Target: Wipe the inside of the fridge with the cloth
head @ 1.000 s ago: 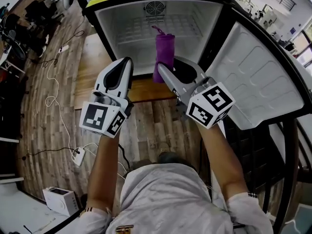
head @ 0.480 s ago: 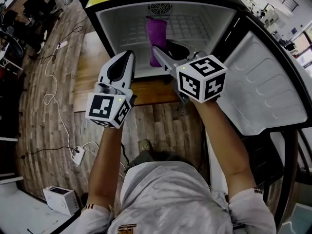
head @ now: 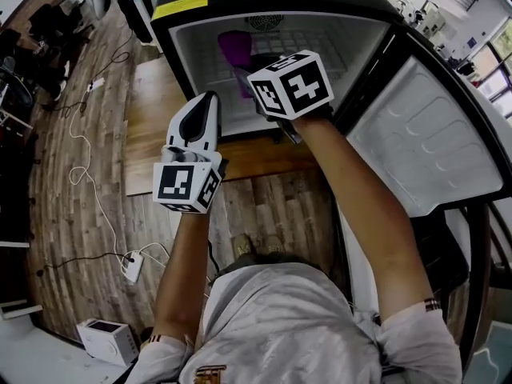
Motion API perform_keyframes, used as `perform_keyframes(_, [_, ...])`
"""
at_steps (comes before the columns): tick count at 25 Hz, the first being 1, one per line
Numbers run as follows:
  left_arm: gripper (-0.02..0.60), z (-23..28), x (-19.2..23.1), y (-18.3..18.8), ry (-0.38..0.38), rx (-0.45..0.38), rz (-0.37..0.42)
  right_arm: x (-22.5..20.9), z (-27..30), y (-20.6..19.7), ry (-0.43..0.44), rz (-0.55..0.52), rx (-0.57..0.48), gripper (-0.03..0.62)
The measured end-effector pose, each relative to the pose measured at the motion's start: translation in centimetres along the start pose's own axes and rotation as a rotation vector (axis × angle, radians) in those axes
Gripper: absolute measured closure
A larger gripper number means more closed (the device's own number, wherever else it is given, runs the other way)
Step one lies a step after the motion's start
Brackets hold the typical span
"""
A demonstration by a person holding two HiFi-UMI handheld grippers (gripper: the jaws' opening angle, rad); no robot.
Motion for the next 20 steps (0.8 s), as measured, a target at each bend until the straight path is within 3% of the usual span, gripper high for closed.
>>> perform_keyframes(11, [0.583,-1.7,2.4,0.5,-0.010,-0.046,-0.013,0.9,5.5,0.5,-0.139,-0.098,0.186,0.485])
perform_keyframes(20, [0.583,-2.0,3.5,0.0,-0.016,-0.033,-0.013,1.0,8.5,0.5,-0.174,-0.206,0.307,0.485])
Point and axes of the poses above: the fingertips, and each gripper's own axes: z forward along the fingers, x to its left, y out of its top, the point moved 1 cm from there along -z, backward along the fingers, and after that the axes turned 8 degrees about z, right-handed, at the moved point
